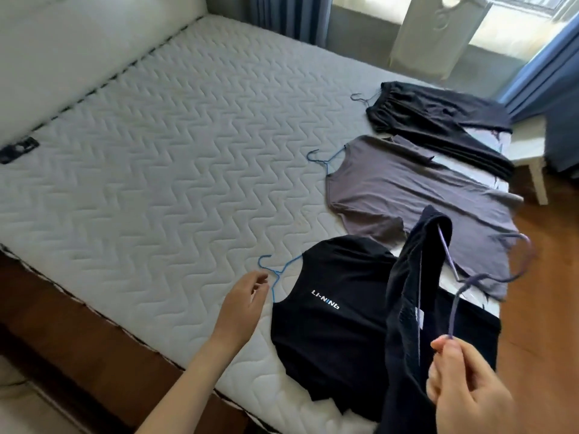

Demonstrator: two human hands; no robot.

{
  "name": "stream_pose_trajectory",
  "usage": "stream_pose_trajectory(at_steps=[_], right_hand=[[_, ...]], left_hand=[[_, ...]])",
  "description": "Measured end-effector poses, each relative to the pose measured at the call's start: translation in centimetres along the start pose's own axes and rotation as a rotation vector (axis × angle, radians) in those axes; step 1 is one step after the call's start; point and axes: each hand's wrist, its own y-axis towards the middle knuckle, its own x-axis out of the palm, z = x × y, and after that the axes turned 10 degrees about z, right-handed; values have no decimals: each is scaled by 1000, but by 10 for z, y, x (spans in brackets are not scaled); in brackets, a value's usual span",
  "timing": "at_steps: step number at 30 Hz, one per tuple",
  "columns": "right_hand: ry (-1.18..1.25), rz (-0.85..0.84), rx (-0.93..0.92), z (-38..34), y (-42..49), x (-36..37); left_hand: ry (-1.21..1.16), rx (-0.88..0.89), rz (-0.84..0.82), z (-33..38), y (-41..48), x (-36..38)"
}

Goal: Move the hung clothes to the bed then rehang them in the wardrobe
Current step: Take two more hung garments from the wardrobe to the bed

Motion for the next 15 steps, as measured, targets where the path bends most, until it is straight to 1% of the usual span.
stream_pose_trajectory(at_steps=[4,7,9,11,15], right_hand=[[61,-195,-27,-55,-41,-50],[110,-354,-7,-72,-67,-68],[114,-456,-12,-69,-81,-70],[88,-554,-25,-63,-92,-62],[21,-708,-36,-63,-114,-33]], left_hand=[[-74,-29,47,33,-88,-63],[-109,-64,112,31,-152,-97],[-123,-99,180,16,-191,-113],[-146,-160,288,-3,-228,-127],[-206,-354,469,-38,-284,-151]])
